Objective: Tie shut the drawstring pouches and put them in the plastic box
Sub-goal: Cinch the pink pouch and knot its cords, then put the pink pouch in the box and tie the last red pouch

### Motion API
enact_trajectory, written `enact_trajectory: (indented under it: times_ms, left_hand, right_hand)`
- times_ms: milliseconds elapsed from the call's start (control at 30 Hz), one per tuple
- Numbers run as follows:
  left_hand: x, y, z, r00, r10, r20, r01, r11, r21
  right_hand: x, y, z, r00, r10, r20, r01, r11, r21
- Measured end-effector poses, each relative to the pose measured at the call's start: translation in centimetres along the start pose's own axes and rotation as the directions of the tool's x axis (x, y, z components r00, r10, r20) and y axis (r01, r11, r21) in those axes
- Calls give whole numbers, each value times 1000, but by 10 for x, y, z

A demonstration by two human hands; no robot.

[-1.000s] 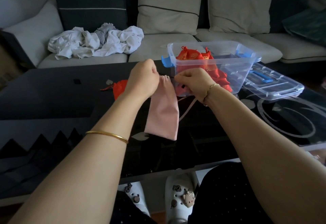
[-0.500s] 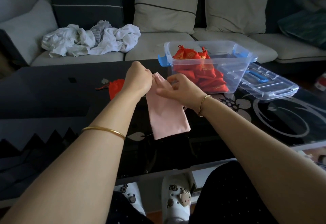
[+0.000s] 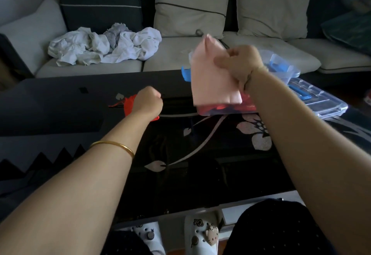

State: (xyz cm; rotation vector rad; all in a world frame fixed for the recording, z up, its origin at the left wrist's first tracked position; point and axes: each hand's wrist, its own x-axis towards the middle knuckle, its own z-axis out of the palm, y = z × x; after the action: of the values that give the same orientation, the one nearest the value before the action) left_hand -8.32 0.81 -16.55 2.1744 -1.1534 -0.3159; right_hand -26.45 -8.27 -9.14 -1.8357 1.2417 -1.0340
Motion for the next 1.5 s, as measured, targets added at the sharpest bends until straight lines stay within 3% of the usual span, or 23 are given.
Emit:
enact_trajectory:
  times_ms: [167, 233, 333, 433, 500, 633, 733, 867, 967, 1067, 1167, 1234, 1334, 1434, 1500]
  left_hand:
    - [25, -26, 16, 991, -56, 118, 7, 924, 383]
    - [32, -27, 19, 977, -115, 178, 24, 894, 447]
    - [34, -29, 24, 950, -185, 253, 41, 874, 483]
    - [31, -30, 25, 942, -195, 274, 33, 864, 502]
    - [24, -26, 26, 948, -160, 276, 6, 875, 485]
    - [7, -14, 27, 938, -97, 334, -60, 900, 432]
    - [-7, -5, 28, 915, -40, 403, -126, 918, 377]
    - [-22, 4, 27, 860, 20, 509, -188, 942, 280]
    - [-29, 6, 25, 815, 50, 578, -202, 958, 202]
    - [-34, 6, 25, 785, 61, 617, -147, 985, 90]
    - [-42, 4, 27, 767, 61, 639, -63, 998, -20]
    - [-47, 1, 29, 793, 62, 606, 39, 988, -153]
    - [-44, -4, 33, 929, 39, 367, 61, 964, -257]
    - [-34, -14, 36, 988, -8, 155, 33, 987, -157]
    - [-30, -20, 37, 990, -22, 137, 34, 996, -88]
  right_hand:
    - [72, -10, -6, 980, 142, -141, -146, 989, -15]
    - [87, -7, -7, 981, 161, -104, -166, 985, -41]
    - [90, 4, -7, 987, 119, -106, -150, 917, -370]
    - [88, 9, -7, 995, 35, -92, -81, 820, -567]
    - [83, 9, -9, 998, -18, -63, -24, 799, -600]
    - [61, 5, 3, 966, 64, 252, 91, 826, -557]
    - [55, 1, 15, 925, 121, 361, 169, 720, -673]
    - [47, -14, 9, 903, 223, 367, 105, 713, -693]
    - [47, -17, 4, 912, 196, 361, 172, 616, -769]
    - [42, -16, 5, 957, 16, 290, 189, 722, -665]
    - [26, -15, 14, 975, -190, 118, 224, 810, -542]
    - [0, -9, 29, 966, -157, 205, 238, 848, -473]
    - [-33, 22, 58, 909, -25, 416, 247, 836, -490]
    - [-40, 59, 79, 896, 53, 442, 267, 730, -630]
    - [-44, 75, 86, 882, 102, 461, 252, 722, -644]
